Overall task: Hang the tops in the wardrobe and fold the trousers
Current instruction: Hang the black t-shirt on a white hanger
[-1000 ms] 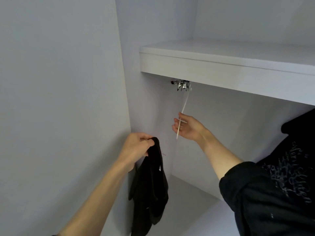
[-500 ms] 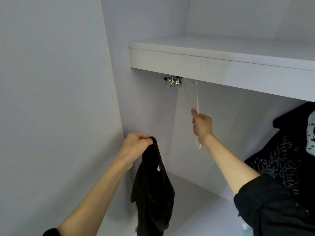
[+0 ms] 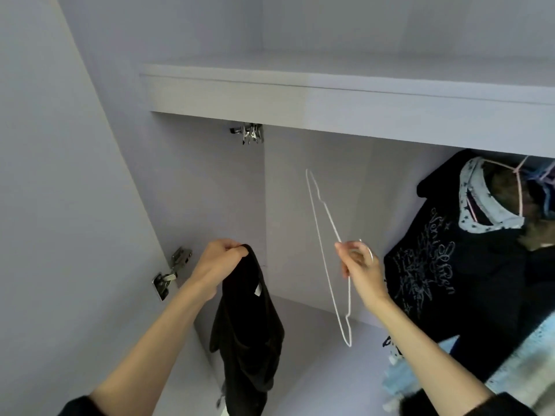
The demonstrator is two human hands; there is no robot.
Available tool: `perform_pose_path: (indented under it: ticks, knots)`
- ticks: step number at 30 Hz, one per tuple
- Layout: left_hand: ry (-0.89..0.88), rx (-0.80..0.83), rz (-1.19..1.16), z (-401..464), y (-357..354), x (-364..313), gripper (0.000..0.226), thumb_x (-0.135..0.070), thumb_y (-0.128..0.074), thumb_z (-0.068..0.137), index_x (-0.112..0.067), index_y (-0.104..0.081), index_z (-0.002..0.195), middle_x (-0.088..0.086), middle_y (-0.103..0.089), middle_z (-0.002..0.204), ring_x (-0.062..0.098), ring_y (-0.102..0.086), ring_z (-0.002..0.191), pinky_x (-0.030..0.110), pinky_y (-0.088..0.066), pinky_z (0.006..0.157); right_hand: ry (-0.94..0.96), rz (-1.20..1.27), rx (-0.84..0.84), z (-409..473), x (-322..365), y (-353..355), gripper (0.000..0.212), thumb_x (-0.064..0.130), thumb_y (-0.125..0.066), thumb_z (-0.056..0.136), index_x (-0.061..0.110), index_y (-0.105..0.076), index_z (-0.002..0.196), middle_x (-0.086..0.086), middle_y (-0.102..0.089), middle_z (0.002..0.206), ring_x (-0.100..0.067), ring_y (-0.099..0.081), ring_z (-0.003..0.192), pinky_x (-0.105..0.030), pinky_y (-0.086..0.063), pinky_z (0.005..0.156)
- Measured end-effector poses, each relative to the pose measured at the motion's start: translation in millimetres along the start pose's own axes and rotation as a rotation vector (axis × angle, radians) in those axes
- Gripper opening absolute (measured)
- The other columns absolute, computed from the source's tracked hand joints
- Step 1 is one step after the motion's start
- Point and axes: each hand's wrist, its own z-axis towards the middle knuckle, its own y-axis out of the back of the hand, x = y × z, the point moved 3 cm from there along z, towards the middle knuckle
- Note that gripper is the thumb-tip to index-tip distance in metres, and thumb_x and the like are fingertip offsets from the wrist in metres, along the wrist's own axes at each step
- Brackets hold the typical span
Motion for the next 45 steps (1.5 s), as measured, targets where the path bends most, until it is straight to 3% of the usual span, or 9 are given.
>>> perform_pose_path:
  ticks: [4, 7, 13, 18, 24, 31, 37, 43, 45]
  knots:
    - [0.070, 0.044, -0.013, 3.9, -13.1, 9.7, 0.008, -0.011, -0.056, 0.090, -0.010, -0.063, 0.088, 0.005, -0.060, 0.080, 0.017, -0.056, 0.078, 0.024, -0.041, 0.060, -0.228, 0.029, -0.168, 1.8, -21.4, 14.6, 0.039, 0.033, -0.045, 0.098, 0.012, -0.056, 0.067, 0.013, -0.037, 0.036, -0.006, -0.030, 0.038, -0.015, -0.026, 0.038]
    - [0.128, 0.022, -0.062, 6.9, -14.4, 22.5, 0.015, -0.011, -0.056, 0.090, -0.002, -0.063, 0.100, 0.013, -0.062, 0.094, 0.025, -0.058, 0.090, 0.028, -0.043, 0.069, -0.273, 0.032, -0.214, -5.7, -26.1, 29.4, 0.042, 0.034, -0.058, 0.092, 0.014, -0.051, 0.056, 0.010, -0.044, 0.039, -0.006, -0.032, 0.039, -0.016, -0.025, 0.038]
    - [0.061, -0.066, 0.004, 14.7, -15.9, 22.9, 0.014, -0.007, -0.056, 0.087, -0.009, -0.057, 0.073, 0.009, -0.054, 0.076, 0.021, -0.051, 0.074, 0.028, -0.037, 0.061, -0.027, -0.389, -0.106, -20.7, -13.4, 49.7, 0.059, 0.028, -0.065, 0.088, 0.012, -0.034, 0.040, 0.005, -0.045, 0.037, -0.009, -0.035, 0.035, -0.023, -0.024, 0.046]
    - [-0.149, -0.091, 0.296, 11.4, -28.8, 9.4, 0.008, -0.007, -0.061, 0.084, -0.014, -0.064, 0.082, 0.004, -0.063, 0.077, 0.022, -0.059, 0.083, 0.024, -0.042, 0.073, 0.113, -0.627, -0.129, -23.9, 2.5, 38.3, 0.060, 0.034, -0.058, 0.091, 0.012, -0.035, 0.041, -0.012, -0.059, 0.052, -0.027, -0.044, 0.049, -0.034, -0.026, 0.058]
    - [-0.279, -0.142, 0.510, 12.1, -26.8, -8.1, 0.012, -0.010, -0.059, 0.085, -0.015, -0.070, 0.088, 0.007, -0.070, 0.088, 0.024, -0.063, 0.091, 0.024, -0.042, 0.074, 0.135, -0.655, -0.210, -14.9, 16.6, 37.1, 0.061, 0.036, -0.055, 0.092, 0.010, -0.028, 0.044, -0.022, -0.055, 0.055, -0.029, -0.036, 0.054, -0.039, -0.031, 0.059]
    - [-0.287, -0.141, 0.584, 13.7, -30.2, -4.7, 0.015, -0.011, -0.058, 0.086, -0.015, -0.070, 0.093, 0.009, -0.070, 0.095, 0.029, -0.062, 0.096, 0.027, -0.043, 0.074, 0.167, -0.696, -0.215, -8.3, 16.6, 36.2, 0.062, 0.041, -0.055, 0.091, -0.007, -0.043, 0.053, -0.028, -0.057, 0.061, -0.036, -0.039, 0.055, -0.040, -0.041, 0.060]
    - [-0.299, -0.163, 0.598, 10.3, -28.1, -8.5, 0.017, -0.011, -0.057, 0.087, -0.015, -0.070, 0.097, 0.010, -0.070, 0.098, 0.028, -0.062, 0.098, 0.026, -0.040, 0.072, 0.181, -0.737, -0.226, -1.5, 23.3, 42.0, 0.061, 0.041, -0.057, 0.090, 0.000, -0.039, 0.049, -0.028, -0.052, 0.055, -0.047, -0.048, 0.061, -0.041, -0.043, 0.061]
    - [-0.439, -0.066, 0.514, -6.4, -62.3, -35.2, 0.018, -0.009, -0.058, 0.086, -0.013, -0.072, 0.096, 0.005, -0.071, 0.098, 0.022, -0.063, 0.099, 0.024, -0.044, 0.083, 0.289, -0.794, -0.105, -13.4, 37.3, -3.7, 0.058, 0.038, -0.046, 0.097, 0.007, -0.041, 0.048, -0.022, -0.062, 0.064, -0.042, -0.053, 0.065, -0.036, -0.032, 0.058]
    - [-0.490, -0.059, 0.480, -10.7, -69.0, -44.9, 0.018, -0.009, -0.058, 0.086, -0.013, -0.072, 0.097, 0.003, -0.071, 0.096, 0.018, -0.063, 0.097, 0.021, -0.045, 0.084, 0.249, -0.715, -0.069, -18.2, 39.2, -15.7, 0.059, 0.038, -0.036, 0.100, 0.006, -0.049, 0.052, -0.016, -0.066, 0.068, -0.037, -0.056, 0.069, -0.035, -0.038, 0.066]
